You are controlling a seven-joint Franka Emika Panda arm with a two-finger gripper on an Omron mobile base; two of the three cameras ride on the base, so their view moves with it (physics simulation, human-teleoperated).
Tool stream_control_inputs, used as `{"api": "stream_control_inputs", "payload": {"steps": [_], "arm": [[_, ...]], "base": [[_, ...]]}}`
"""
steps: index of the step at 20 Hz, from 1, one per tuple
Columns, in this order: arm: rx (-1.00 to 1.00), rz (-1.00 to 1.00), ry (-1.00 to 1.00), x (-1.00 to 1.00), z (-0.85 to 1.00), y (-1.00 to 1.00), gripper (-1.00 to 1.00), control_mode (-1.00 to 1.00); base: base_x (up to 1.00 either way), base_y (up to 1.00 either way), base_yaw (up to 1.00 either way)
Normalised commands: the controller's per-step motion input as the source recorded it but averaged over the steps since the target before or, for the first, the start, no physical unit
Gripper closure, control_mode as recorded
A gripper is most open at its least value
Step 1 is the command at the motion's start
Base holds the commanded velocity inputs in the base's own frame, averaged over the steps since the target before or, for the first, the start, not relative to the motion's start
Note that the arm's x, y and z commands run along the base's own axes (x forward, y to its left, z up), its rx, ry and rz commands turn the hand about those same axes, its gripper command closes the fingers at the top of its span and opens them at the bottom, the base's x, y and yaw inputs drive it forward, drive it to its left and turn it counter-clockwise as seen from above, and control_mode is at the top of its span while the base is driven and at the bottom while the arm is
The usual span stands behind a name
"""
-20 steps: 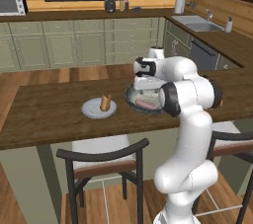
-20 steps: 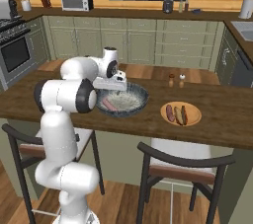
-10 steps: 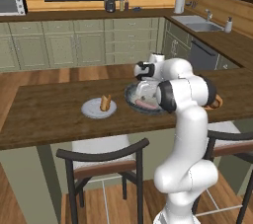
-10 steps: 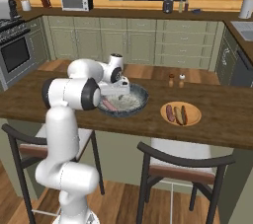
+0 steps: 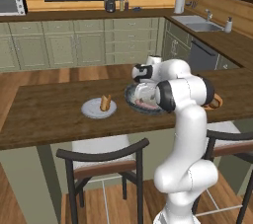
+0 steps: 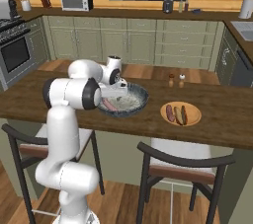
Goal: Place one bun and one sausage from the bowl on each plate.
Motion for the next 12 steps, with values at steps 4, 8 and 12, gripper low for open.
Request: {"api": "stream_control_inputs", "payload": {"steps": [4,8,12], "arm": [[0.00,0.04,0.03,0.09,-0.19,0.03,-1.00,-1.00],[0.00,0.06,0.00,0.00,-0.35,0.01,-1.00,-1.00],[0.00,0.07,0.02,0.00,-0.36,0.11,-1.00,-1.00]], "base": [[0.00,0.00,0.00],[0.00,0.00,0.00],[0.00,0.00,0.00]]}}
